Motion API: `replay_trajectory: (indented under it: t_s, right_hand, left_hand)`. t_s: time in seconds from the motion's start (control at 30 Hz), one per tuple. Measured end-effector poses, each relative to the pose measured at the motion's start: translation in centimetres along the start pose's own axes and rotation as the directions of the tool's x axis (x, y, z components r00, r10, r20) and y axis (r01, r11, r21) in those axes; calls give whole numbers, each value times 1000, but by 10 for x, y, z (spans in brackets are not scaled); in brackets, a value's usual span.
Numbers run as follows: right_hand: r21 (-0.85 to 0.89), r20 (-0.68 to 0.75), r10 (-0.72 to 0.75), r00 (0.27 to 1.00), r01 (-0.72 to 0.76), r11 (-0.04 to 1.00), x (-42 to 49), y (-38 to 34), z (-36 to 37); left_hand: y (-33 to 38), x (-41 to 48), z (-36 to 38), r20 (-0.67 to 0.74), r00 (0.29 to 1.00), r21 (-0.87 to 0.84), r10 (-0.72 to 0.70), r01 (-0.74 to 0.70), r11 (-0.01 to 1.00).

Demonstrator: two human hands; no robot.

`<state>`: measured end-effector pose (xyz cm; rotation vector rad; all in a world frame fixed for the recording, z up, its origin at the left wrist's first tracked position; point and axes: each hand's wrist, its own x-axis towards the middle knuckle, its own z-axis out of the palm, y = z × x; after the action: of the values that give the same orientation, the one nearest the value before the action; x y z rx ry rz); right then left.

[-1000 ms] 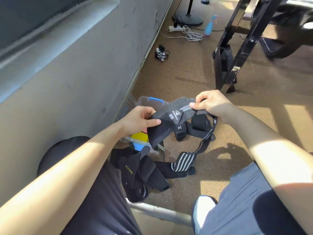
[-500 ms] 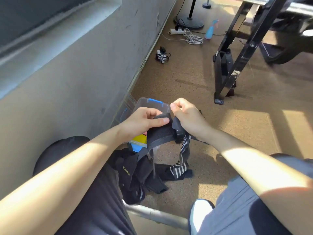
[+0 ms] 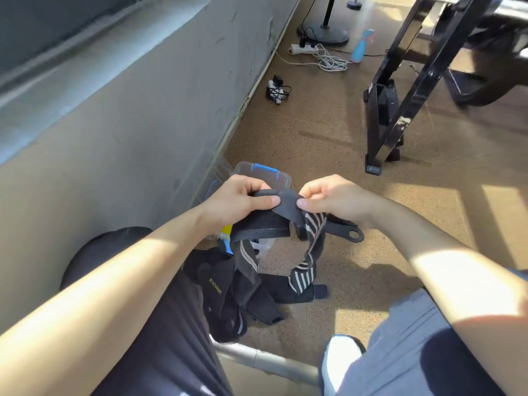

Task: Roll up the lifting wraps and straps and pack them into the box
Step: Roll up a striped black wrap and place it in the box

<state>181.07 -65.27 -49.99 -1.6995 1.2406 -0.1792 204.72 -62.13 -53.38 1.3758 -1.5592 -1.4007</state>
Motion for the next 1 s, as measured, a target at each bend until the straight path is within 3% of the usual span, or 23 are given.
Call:
replay_trajectory:
  t_s: [0.1, 0.33, 0.47, 0.67, 1.0]
  right_hand:
    - [26, -192, -55, 980, 61, 998, 0, 1, -5]
    - [-179, -219, -265, 939, 228, 957, -6, -4, -7]
    - [-120, -309, -325, 894, 302, 946, -11, -1, -20]
    - [-150, -114, -344, 932, 326, 934, -10, -3, -10]
    - [-274, 34, -374, 927, 369, 888, 10, -11, 14]
  left_hand:
    - [-2, 2, 1, 3, 999, -25, -48, 48, 999]
    - [-8, 8, 4, -95, 976, -28, -196, 194, 981]
    - [-15, 11, -14, -255, 933, 17, -254, 267, 963]
    - [-9, 13, -6, -64, 983, -152, -173, 161, 975]
    - [-8, 9, -2, 167, 975, -98, -150, 168, 981]
